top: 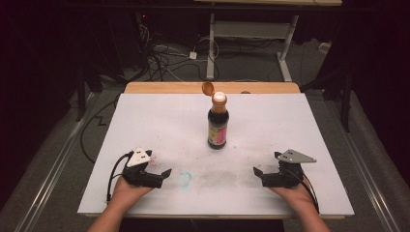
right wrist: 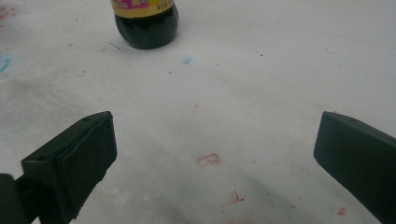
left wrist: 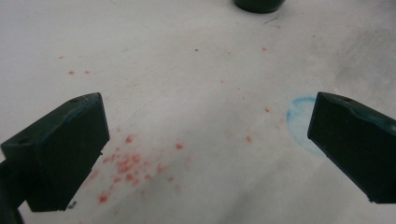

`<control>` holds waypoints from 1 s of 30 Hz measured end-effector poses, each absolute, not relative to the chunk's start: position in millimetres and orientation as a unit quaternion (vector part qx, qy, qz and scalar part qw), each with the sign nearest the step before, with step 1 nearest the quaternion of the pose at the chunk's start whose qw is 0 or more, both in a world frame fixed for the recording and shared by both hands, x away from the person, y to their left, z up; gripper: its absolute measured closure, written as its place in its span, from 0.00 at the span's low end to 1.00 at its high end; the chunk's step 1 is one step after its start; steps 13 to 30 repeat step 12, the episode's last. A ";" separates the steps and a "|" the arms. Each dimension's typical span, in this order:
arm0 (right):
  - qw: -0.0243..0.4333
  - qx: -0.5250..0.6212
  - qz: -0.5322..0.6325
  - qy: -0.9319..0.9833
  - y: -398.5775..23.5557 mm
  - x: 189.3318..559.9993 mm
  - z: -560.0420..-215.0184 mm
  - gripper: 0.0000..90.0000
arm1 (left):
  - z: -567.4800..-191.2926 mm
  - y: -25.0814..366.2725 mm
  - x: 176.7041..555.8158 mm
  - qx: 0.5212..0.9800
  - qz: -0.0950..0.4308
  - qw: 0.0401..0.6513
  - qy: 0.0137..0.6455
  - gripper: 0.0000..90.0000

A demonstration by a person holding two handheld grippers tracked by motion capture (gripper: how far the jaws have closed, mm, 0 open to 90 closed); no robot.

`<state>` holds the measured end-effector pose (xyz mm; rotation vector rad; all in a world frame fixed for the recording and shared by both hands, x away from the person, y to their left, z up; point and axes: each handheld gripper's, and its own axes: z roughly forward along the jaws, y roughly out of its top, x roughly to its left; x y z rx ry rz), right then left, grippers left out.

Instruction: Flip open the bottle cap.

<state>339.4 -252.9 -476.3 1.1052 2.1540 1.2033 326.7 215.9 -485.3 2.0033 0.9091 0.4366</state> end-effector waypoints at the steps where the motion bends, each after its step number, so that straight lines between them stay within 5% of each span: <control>1: 0.219 0.401 0.436 0.775 -252.8 338.0 -475.8 0.01 | -485.8 218.3 323.3 0.803 0.179 0.436 0.365 0.00; 30: 0.229 0.400 0.450 0.765 -256.7 334.6 -473.8 0.01 | -487.6 213.9 317.2 0.801 0.181 0.445 0.358 0.00</control>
